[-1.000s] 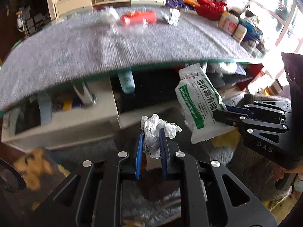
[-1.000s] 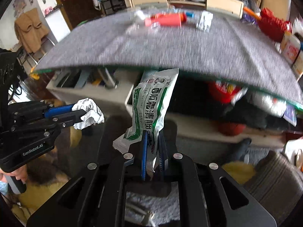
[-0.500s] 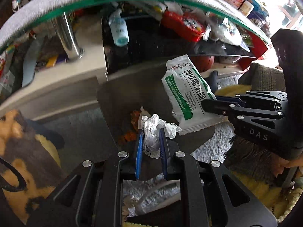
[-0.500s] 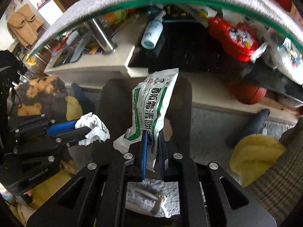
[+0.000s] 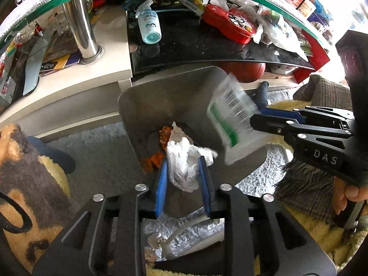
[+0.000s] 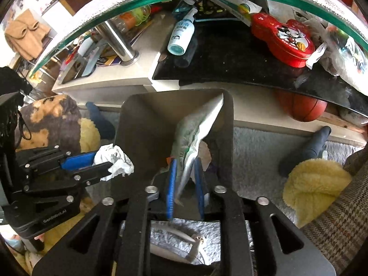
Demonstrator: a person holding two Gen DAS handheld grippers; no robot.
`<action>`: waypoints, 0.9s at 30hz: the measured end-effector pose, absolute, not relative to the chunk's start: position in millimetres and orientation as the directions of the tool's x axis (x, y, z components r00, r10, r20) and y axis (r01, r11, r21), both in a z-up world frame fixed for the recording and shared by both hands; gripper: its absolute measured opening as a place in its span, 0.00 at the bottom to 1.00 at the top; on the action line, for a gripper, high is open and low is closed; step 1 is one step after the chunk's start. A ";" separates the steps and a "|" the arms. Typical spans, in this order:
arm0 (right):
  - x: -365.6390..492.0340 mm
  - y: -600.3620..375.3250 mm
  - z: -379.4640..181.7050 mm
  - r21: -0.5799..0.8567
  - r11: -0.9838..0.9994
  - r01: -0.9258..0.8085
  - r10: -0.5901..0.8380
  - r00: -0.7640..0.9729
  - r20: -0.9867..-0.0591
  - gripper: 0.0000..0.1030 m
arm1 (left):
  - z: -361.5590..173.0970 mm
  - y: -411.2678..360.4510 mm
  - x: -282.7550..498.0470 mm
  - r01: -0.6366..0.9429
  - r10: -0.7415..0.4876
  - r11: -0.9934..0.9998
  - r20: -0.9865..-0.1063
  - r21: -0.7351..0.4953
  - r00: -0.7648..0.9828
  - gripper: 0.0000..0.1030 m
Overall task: Collect trash
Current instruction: 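Open both tools over the bin and raise them back to the table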
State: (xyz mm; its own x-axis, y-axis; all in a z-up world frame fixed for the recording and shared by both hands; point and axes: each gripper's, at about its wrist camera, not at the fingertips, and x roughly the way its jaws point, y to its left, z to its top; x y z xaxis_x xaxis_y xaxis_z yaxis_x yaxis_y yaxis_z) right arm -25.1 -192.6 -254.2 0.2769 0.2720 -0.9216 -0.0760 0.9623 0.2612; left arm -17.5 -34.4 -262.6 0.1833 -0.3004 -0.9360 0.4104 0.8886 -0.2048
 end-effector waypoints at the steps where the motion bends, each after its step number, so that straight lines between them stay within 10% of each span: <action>1: -24.5 -193.3 -253.8 0.259 0.963 -0.071 0.269 0.281 -0.921 0.45 | -262.9 -35.0 -17.3 0.412 -0.301 0.888 -0.936 -0.206 0.181 0.32; 5: -21.5 -202.4 -248.6 0.274 0.961 -0.041 0.273 0.307 -0.912 0.63 | -259.7 -35.6 -17.8 0.430 -0.277 0.886 -0.941 -0.173 0.193 0.69; 11: -9.1 -221.5 -218.3 0.247 0.969 -0.009 0.232 0.378 -0.896 0.85 | -242.1 -29.8 -8.1 0.432 -0.239 0.895 -0.941 -0.117 0.241 0.91; 27: 62.5 -275.8 -138.1 0.200 0.978 0.061 0.133 0.558 -0.819 0.89 | -168.2 -32.3 64.8 0.427 -0.244 0.902 -0.888 -0.060 0.390 0.92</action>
State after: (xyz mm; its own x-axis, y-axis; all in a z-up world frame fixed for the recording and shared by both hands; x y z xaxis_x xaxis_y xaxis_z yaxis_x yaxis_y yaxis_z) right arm 62.5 -275.8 -138.1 0.5577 0.1330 -0.8193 0.0606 0.9779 0.1999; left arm 64.8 -32.3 -168.2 0.3898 -0.2438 -0.8880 0.4271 0.9022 -0.0602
